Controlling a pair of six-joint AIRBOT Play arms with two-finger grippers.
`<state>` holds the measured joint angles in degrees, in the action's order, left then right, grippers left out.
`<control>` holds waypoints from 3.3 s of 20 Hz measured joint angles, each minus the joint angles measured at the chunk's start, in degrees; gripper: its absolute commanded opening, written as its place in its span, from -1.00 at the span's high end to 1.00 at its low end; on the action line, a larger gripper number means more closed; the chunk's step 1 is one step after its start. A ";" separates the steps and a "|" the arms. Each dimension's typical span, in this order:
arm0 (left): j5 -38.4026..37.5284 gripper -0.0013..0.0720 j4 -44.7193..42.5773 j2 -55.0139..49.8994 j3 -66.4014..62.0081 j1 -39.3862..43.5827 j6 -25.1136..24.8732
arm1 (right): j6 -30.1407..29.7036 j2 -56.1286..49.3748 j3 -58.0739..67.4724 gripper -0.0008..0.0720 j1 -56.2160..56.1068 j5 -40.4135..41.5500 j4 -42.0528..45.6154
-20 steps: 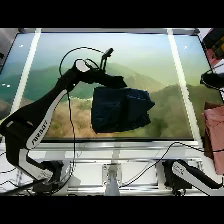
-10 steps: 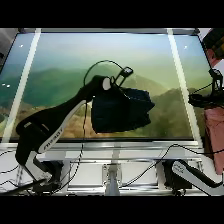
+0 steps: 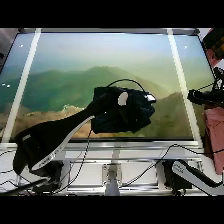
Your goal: Fold the clothes and pants, and hang the long-sleeved shirts on hangers.
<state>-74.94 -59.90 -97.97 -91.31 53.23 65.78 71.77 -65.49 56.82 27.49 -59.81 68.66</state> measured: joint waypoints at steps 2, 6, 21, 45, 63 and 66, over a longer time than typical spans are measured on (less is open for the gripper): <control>-2.82 0.90 2.84 0.66 0.00 1.97 0.24 | 0.52 0.00 0.00 0.88 0.00 0.31 -3.63; 2.05 0.90 0.66 4.55 0.00 4.39 1.55 | 0.92 0.00 0.00 0.88 0.00 0.42 -8.90; 23.91 0.89 -28.02 -3.85 0.04 -8.17 14.60 | 1.09 -3.10 -2.25 0.88 0.00 -4.33 -10.58; -0.94 0.90 0.98 -5.57 0.09 2.54 -1.20 | -9.62 -16.87 -4.59 -0.77 -3.30 -18.14 -22.93; -0.85 0.89 -22.71 23.08 0.02 -11.78 8.66 | -17.25 -29.09 -4.44 0.87 -26.95 -1.73 -35.19; -0.81 0.89 -30.69 25.94 0.02 -15.85 9.70 | -20.65 -28.68 -3.54 0.88 -26.60 -0.46 -37.16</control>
<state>-75.75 -90.59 -72.03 -91.29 37.39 75.48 51.11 -94.17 53.28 0.89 -60.27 31.51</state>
